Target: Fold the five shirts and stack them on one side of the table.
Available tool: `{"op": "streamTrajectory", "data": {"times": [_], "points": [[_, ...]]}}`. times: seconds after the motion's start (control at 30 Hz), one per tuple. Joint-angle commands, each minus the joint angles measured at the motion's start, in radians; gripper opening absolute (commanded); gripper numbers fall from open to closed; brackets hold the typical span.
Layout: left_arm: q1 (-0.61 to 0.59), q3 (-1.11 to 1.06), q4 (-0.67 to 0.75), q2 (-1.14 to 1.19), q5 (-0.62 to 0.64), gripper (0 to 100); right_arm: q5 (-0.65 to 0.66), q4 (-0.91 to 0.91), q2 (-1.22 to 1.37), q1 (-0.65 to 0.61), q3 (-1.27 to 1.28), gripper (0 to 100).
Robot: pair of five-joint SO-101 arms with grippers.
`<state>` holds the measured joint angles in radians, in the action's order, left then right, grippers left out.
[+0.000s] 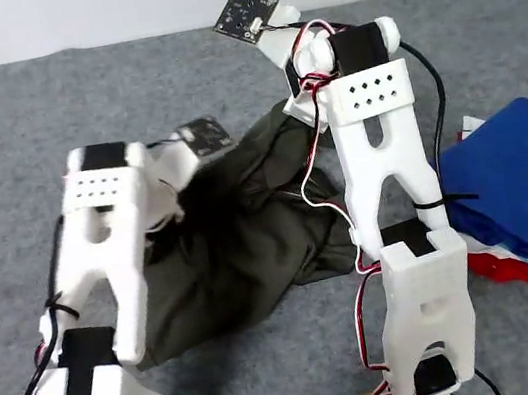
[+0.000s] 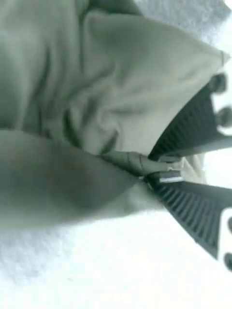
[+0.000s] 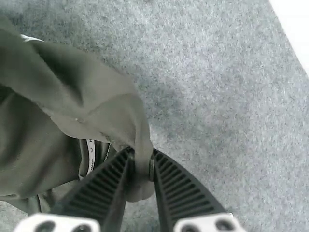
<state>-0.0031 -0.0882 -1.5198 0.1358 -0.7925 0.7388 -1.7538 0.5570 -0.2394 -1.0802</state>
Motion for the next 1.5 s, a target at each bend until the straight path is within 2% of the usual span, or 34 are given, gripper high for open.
{"op": "streamTrajectory", "data": {"times": [0.0, 0.13, 0.3, 0.53, 0.6, 0.73, 0.83, 0.97, 1.1, 1.27, 1.47], "points": [[-0.078, 0.045, -0.018, -0.005, 0.005, 0, -0.006, -0.030, -0.024, 0.007, -0.017, 1.0], [-0.198, 0.045, -0.014, -0.005, 0.005, 0, -0.006, -0.039, -0.024, -0.027, -0.017, 1.0], [-0.384, 0.047, 0.014, 0.003, 0.005, 0, -0.008, -0.042, -0.018, -0.168, 0.031, 1.0], [-0.626, 0.042, 0.183, 0.017, 0.002, 0, -0.009, -0.033, -0.015, -0.378, 0.239, 2.3], [-0.664, 0.048, 0.219, 0.054, 0.002, 0, -0.034, -0.028, -0.013, -0.404, 0.242, 7.6], [-0.729, 0.050, 0.298, 0.141, 0.000, 0, -0.219, 0.007, -0.019, -0.420, 0.212, 23.7], [-0.786, 0.108, 0.336, 0.221, 0.003, 0, -0.244, -0.015, -0.012, -0.398, 0.163, 24.3], [-0.853, 0.262, 0.331, 0.351, 0.005, 0, -0.244, -0.036, 0.002, -0.352, 0.161, 22.6], [-0.870, 0.418, 0.242, 0.480, 0.005, 0, -0.241, -0.030, 0.054, -0.352, 0.160, 20.5], [-0.844, 0.605, 0.098, 0.601, 0.005, 0, -0.245, 0.021, 0.142, -0.443, 0.158, 20.8], [-0.827, 0.773, -0.003, 0.681, 0.006, 0, -0.242, 0.105, 0.216, -0.561, 0.158, 20.8]]}}
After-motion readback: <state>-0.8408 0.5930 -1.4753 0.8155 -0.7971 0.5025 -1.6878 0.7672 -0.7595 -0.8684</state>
